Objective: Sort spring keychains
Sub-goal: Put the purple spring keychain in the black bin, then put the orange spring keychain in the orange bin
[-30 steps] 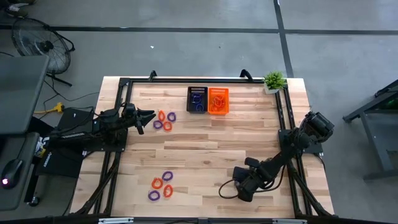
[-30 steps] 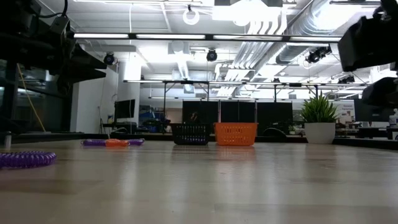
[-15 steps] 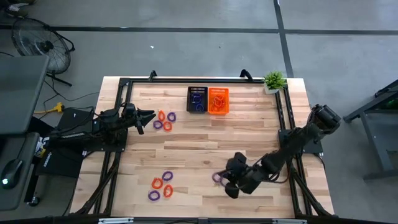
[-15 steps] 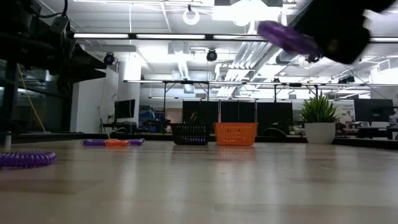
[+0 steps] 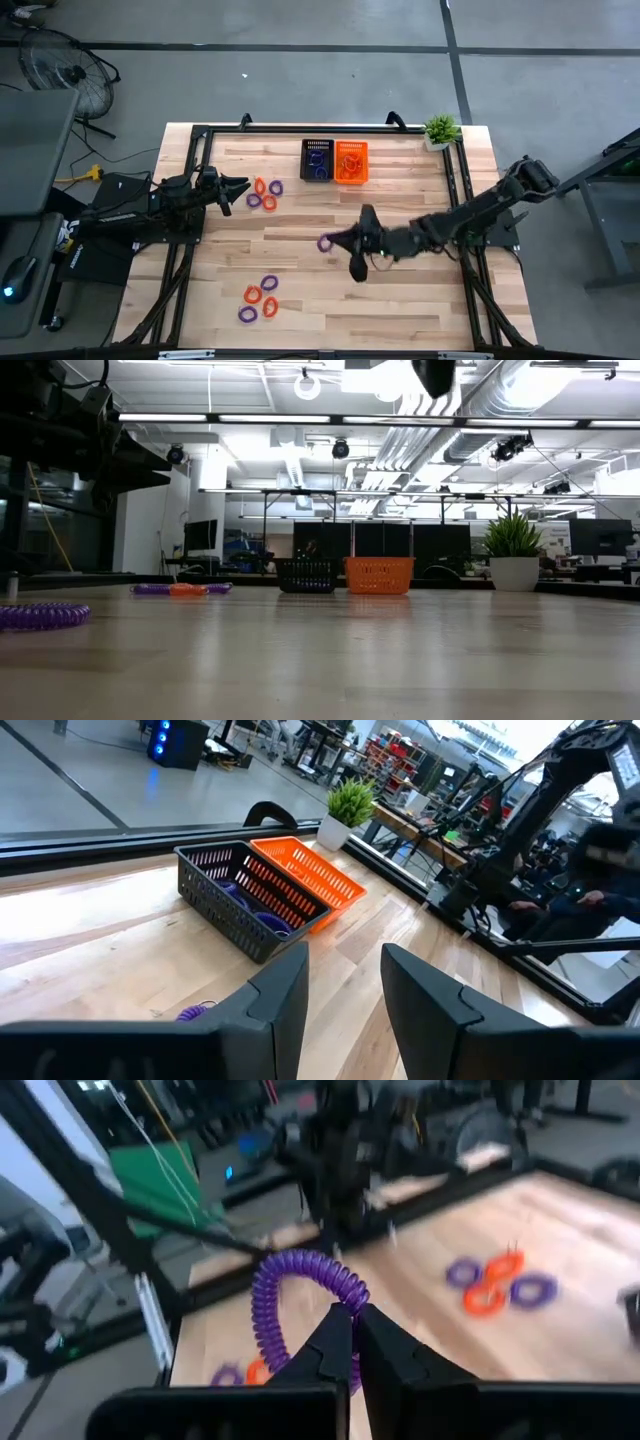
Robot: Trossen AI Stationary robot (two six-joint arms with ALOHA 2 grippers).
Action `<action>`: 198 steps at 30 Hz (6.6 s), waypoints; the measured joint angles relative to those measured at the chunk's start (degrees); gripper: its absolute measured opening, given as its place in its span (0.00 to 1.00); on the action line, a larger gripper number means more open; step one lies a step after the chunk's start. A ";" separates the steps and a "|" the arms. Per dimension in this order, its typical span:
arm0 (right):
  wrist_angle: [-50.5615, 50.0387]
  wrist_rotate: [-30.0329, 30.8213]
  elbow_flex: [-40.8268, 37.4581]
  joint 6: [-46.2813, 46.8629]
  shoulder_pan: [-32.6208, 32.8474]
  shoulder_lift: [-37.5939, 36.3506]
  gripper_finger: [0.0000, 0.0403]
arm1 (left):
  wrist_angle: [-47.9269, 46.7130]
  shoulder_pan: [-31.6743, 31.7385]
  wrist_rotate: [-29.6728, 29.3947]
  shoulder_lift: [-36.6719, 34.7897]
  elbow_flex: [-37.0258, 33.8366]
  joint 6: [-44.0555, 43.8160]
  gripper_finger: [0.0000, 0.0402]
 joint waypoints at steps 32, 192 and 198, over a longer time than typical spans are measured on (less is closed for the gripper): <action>-41.77 -25.62 38.39 1.10 -48.33 15.91 0.00 | 0.00 0.00 -0.01 0.01 0.02 0.00 0.31; -13.82 -27.03 -54.80 -8.14 -25.10 -76.27 0.33 | -0.01 -0.01 0.00 0.02 0.01 0.00 0.31; -13.87 -27.01 -54.80 -8.12 -25.10 -76.27 0.33 | 0.00 -0.02 -0.01 0.02 0.00 0.00 0.31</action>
